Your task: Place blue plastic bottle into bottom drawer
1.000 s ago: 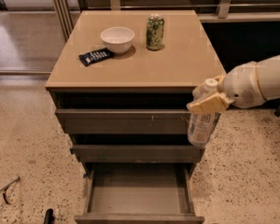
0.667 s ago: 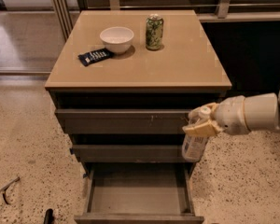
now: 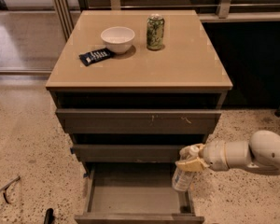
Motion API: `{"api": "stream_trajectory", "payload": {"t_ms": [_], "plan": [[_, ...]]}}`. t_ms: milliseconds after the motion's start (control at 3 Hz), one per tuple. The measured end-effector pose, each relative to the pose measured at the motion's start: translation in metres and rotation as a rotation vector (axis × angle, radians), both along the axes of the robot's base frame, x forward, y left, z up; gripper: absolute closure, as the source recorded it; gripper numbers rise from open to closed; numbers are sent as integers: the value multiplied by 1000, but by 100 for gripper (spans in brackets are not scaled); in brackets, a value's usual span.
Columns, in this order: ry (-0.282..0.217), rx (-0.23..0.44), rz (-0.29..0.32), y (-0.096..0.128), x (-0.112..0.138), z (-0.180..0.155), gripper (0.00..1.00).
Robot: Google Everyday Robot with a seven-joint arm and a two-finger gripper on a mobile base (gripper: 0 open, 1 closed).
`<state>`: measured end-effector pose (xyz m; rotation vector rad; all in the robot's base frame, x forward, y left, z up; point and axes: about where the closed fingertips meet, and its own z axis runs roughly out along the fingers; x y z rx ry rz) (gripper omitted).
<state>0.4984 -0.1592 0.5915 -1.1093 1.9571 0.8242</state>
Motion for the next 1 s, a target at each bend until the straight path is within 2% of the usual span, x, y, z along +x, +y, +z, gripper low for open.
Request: {"api": "stream_trajectory", "payload": {"t_ms": [333, 667, 1000], "plan": [[24, 21, 1, 3, -3, -15, 100], [3, -12, 7, 4, 0, -29, 100], [-169, -50, 23, 8, 13, -88, 100]]}}
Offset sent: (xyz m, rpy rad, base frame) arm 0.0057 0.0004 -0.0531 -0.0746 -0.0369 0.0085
